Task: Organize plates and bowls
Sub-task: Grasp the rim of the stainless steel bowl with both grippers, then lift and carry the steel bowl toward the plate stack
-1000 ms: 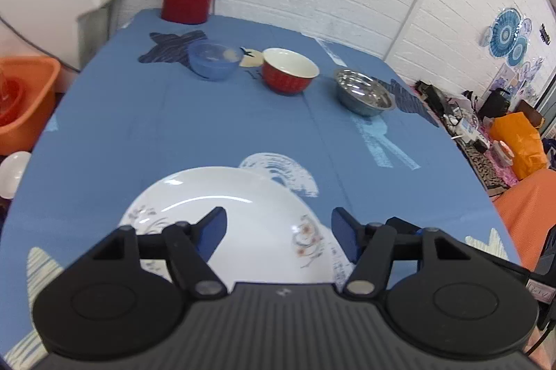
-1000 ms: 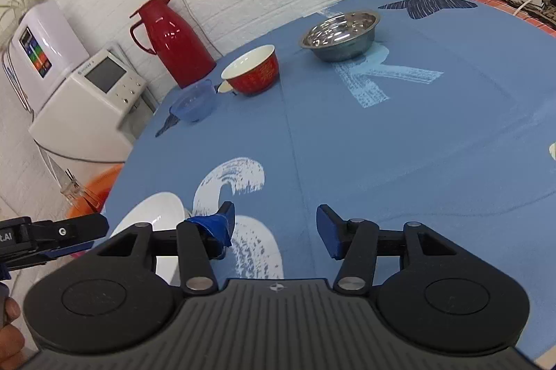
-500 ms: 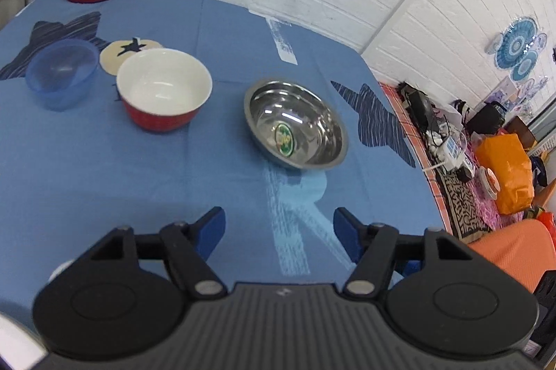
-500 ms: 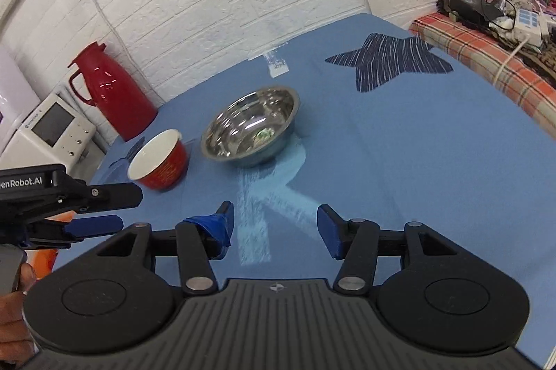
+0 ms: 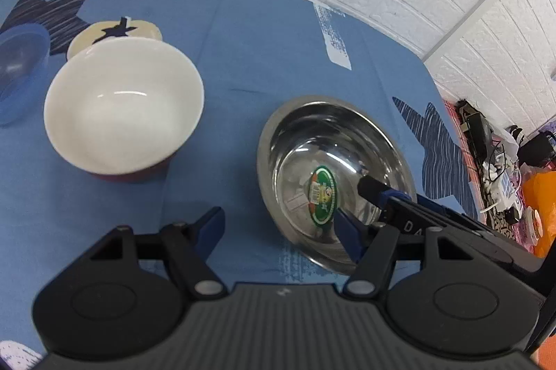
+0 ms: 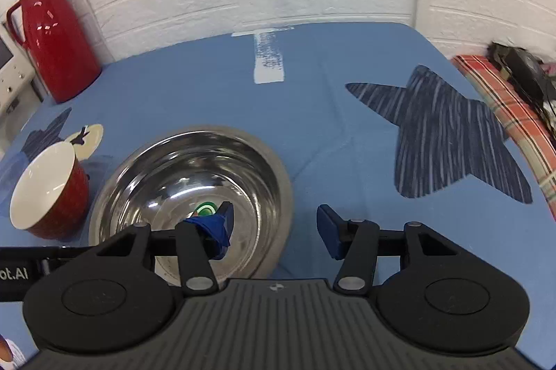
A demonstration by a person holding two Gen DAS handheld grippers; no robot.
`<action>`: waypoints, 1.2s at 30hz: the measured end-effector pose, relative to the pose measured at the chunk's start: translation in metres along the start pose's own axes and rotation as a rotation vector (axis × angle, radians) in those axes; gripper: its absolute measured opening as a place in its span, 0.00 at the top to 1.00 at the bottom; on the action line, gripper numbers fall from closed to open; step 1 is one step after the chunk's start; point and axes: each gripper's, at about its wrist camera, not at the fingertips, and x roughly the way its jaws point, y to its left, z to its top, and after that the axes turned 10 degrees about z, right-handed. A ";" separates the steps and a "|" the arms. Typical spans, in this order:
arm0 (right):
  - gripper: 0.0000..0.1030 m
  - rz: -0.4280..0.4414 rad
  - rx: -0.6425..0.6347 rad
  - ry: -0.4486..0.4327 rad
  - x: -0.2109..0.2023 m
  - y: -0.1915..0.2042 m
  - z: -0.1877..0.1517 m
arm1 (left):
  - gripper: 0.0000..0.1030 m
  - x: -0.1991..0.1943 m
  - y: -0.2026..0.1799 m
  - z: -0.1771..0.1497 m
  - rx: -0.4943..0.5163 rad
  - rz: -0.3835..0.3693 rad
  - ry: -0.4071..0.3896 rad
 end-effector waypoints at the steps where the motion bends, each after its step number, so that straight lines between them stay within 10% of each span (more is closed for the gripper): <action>1: 0.63 0.010 -0.022 0.002 0.003 0.003 0.000 | 0.35 0.002 0.002 0.001 -0.007 0.007 -0.003; 4: 0.64 -0.015 -0.061 0.003 0.008 0.009 -0.001 | 0.36 0.006 0.004 0.003 -0.003 0.032 -0.007; 8: 0.77 0.016 -0.058 -0.002 0.002 0.011 -0.009 | 0.85 0.012 0.001 0.002 0.050 0.045 0.019; 25: 0.74 0.110 -0.102 0.020 -0.147 0.102 -0.151 | 0.85 -0.158 0.063 -0.167 0.309 -0.036 -0.022; 36: 0.73 0.108 -0.086 0.064 -0.171 0.135 -0.225 | 0.84 -0.176 0.111 -0.243 0.319 -0.061 0.004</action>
